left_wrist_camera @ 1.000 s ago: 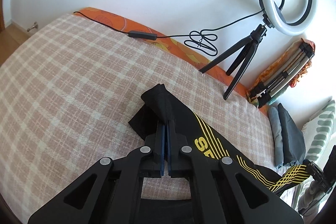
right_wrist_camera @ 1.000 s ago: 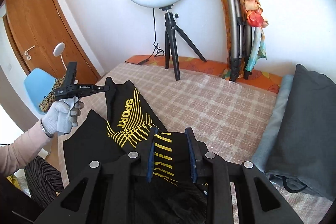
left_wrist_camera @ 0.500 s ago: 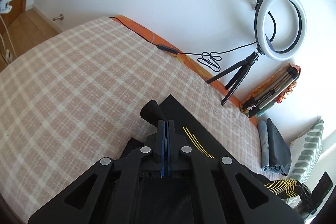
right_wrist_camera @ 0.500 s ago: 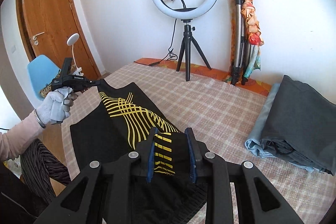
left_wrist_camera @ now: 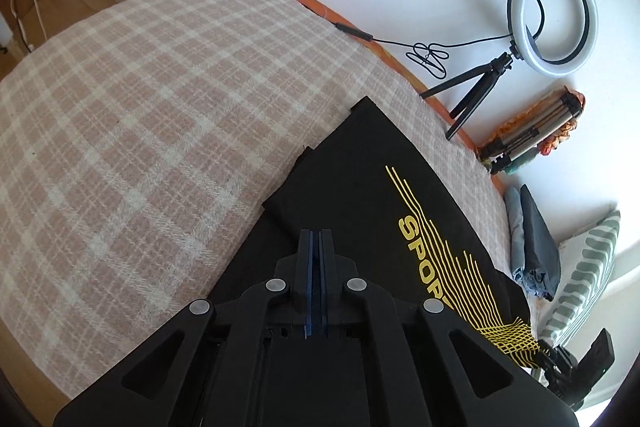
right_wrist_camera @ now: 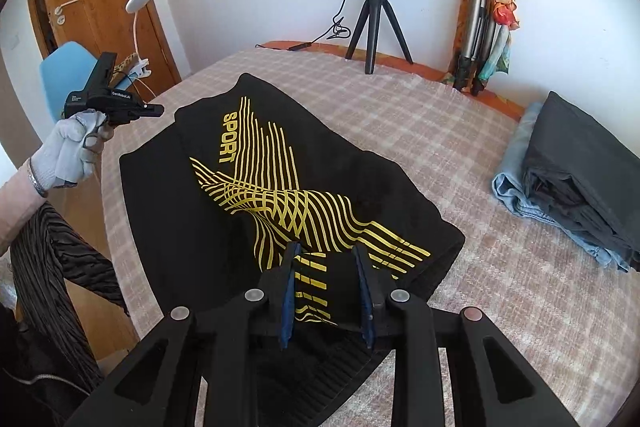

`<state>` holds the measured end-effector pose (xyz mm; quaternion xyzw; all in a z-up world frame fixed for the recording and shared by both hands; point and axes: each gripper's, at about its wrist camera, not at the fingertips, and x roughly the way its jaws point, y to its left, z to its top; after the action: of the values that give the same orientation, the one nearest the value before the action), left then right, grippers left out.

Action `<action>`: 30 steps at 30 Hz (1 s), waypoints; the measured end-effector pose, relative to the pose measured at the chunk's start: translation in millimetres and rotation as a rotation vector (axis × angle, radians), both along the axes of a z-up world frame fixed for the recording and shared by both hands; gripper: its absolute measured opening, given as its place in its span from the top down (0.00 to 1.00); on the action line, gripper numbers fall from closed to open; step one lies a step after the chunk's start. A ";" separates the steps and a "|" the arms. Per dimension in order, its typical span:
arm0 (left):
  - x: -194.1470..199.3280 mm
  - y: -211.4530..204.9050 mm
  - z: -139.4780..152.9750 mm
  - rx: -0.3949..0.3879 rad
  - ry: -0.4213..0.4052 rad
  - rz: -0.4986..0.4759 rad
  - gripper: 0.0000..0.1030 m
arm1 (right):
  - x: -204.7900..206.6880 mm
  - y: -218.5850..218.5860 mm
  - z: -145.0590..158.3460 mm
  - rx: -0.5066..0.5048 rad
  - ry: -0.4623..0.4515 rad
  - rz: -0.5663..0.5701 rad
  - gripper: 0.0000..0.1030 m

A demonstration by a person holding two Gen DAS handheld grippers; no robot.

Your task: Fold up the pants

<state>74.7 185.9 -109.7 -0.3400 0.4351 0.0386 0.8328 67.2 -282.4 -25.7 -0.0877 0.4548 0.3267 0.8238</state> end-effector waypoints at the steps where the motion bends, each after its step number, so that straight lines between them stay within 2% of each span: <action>1: 1.1 1.2 -3.7 -0.044 0.004 0.002 0.81 | -0.7 0.3 1.6 0.001 -0.006 -0.003 0.75; 3: 4.4 0.0 -8.6 -0.083 0.009 0.016 0.66 | -1.1 1.8 5.0 -0.003 -0.018 -0.009 0.75; 6: 11.0 -2.8 -14.3 -0.089 0.026 0.035 0.66 | -1.1 2.3 9.9 -0.004 -0.032 -0.010 0.75; 10: 9.9 -1.4 -29.6 -0.151 0.071 0.084 0.66 | -0.2 2.3 12.7 -0.004 -0.042 -0.010 0.75; 14: 9.0 0.4 -31.7 -0.149 0.051 0.106 0.66 | 0.4 0.8 7.3 -0.005 -0.031 -0.002 0.75; 16: 14.4 2.9 -31.5 -0.152 0.045 0.127 0.61 | 2.3 -0.9 2.6 -0.002 -0.020 -0.005 0.75; 21: 29.7 -1.2 -34.4 -0.132 0.027 0.146 0.61 | 5.5 -5.6 -5.2 0.005 -0.006 -0.020 0.75; 23: 31.9 -3.1 -35.2 -0.111 0.018 0.155 0.64 | 7.5 -6.8 -7.0 0.009 0.000 -0.025 0.75; 25: 33.5 -3.6 -38.0 -0.120 0.021 0.151 0.96 | 9.3 -6.6 -8.8 0.002 0.001 -0.026 0.75; 30: 28.3 1.6 -36.3 -0.117 -0.012 0.179 0.98 | 11.3 -6.1 -10.1 -0.005 0.003 -0.034 0.75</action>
<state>103.0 187.5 -145.9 -0.4259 0.3997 0.0855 0.8072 78.4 -288.4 -35.8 -0.0817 0.4583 0.3117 0.8283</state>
